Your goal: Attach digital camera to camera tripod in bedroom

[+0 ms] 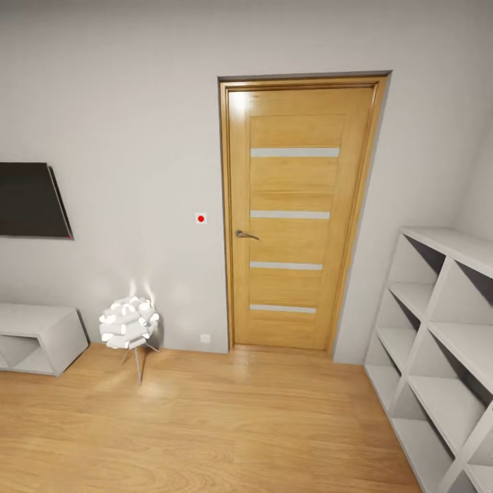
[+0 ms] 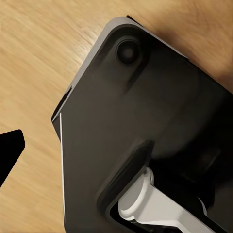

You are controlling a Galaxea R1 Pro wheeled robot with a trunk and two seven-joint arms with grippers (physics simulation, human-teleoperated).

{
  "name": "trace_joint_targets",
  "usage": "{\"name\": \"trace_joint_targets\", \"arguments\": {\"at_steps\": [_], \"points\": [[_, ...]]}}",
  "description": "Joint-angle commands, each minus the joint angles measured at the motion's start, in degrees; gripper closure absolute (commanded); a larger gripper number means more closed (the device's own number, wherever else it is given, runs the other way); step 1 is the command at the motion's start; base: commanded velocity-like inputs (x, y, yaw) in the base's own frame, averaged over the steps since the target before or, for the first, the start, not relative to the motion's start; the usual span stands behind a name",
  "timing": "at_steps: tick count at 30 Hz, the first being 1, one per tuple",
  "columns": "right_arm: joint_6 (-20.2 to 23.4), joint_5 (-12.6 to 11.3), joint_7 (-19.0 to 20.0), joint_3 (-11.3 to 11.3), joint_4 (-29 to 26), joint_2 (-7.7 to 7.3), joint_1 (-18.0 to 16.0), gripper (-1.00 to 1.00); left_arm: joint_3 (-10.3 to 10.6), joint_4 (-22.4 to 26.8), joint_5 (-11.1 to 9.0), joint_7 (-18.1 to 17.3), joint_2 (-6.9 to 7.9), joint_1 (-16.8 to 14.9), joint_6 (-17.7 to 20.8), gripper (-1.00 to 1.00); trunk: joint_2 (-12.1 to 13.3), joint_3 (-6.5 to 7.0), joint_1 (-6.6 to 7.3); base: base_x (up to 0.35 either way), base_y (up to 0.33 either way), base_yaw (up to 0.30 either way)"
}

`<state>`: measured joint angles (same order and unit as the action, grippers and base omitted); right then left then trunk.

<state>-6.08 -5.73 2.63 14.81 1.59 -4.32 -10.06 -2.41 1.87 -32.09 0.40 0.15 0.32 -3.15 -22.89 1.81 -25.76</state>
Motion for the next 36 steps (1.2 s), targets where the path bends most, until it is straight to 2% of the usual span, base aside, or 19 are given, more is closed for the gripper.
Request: {"name": "trace_joint_targets", "arguments": {"at_steps": [1, 25, 36], "points": [[-0.35, -0.60, 0.27, 0.37, 0.17, 0.04, -0.05, -1.00, -0.23, 0.07, 0.08, 0.04, 0.01, 0.03, -0.05, -1.00, -0.03, -0.01, -0.02, 0.041, -0.153, 0.000], [0.04, -0.69, 0.37, 0.22, 0.17, 0.44, -0.05, -1.00, -0.43, 0.07, -0.05, 0.04, 0.12, 0.03, -0.02, -1.00, -0.03, -0.01, -0.02, 0.092, -0.254, 0.001], [0.01, -0.69, 0.36, 0.30, 0.17, 0.21, -0.05, -1.00, -0.66, 0.01, -0.47, 0.04, 0.12, 0.03, -0.01, -1.00, -0.03, -0.01, -0.02, 0.101, -0.270, 0.199]]}}
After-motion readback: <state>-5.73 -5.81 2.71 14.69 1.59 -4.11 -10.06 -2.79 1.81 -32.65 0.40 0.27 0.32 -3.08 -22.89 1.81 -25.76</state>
